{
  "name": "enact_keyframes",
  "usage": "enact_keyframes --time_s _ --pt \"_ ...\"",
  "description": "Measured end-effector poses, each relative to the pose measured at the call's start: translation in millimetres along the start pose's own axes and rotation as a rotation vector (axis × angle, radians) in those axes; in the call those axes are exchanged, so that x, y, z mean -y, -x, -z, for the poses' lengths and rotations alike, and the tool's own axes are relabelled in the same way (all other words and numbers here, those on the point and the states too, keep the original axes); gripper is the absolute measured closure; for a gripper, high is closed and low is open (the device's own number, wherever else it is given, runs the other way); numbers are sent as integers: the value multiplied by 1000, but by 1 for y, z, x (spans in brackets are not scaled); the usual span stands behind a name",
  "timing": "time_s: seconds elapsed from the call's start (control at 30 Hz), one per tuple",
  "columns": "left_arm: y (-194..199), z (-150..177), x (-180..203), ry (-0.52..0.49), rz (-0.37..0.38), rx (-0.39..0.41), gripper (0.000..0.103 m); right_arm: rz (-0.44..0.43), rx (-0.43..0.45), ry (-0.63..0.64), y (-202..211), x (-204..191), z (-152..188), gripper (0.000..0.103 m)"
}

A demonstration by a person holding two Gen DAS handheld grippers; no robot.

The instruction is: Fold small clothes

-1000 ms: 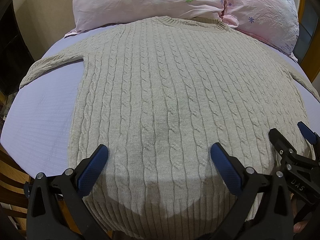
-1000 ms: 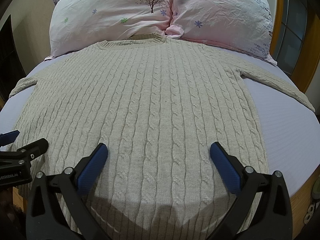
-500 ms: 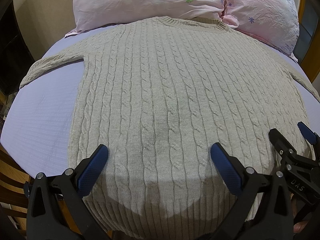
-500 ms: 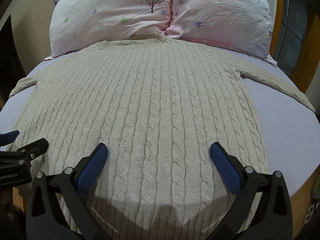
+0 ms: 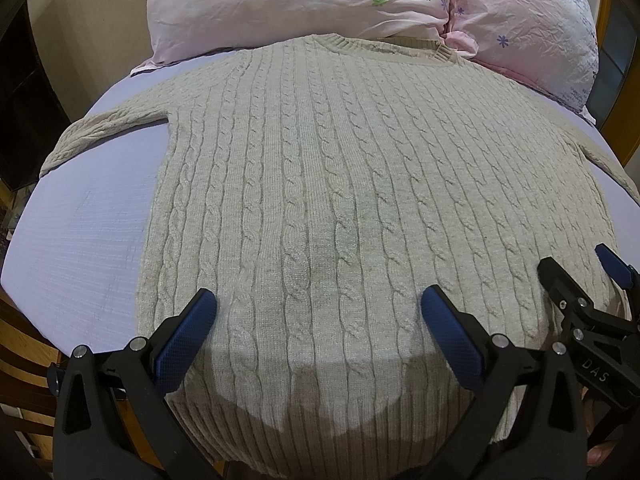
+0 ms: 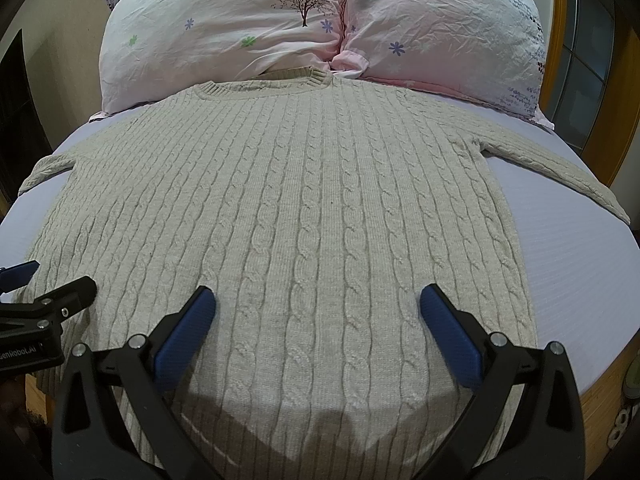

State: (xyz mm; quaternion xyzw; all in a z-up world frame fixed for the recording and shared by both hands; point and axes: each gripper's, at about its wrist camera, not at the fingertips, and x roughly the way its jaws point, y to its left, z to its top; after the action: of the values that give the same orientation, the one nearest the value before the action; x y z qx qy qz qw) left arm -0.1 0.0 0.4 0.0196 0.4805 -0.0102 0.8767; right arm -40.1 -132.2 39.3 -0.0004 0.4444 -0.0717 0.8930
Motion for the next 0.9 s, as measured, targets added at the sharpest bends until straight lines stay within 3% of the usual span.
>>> enact_keyframes --time_s 0.2,0.3,0.37,0.5,0.57,0.7,0.8,0.9 --pt "1 0 0 1 -2 7 1 -23 3 23 0 2 -1 2" --pt "3 3 -1 -6 0 25 1 -146 19 -9 5 25 -7 2" --pt "3 3 -1 -21 6 37 1 -212 81 -121 16 66 -17 2" --pt "6 -6 -9 -26 46 62 1 -67 177 -440 26 194 -43 2" --pt "9 -15 -21 -16 78 127 1 -6 170 -614 18 266 -51 4" --pt "8 -34 -49 36 129 192 1 48 107 -875 -15 367 -55 34" --pt "1 -52 -83 133 193 191 1 104 24 -1032 -44 423 -50 44" --pt "2 -59 -107 199 200 223 1 104 65 -1121 -52 450 -47 50"
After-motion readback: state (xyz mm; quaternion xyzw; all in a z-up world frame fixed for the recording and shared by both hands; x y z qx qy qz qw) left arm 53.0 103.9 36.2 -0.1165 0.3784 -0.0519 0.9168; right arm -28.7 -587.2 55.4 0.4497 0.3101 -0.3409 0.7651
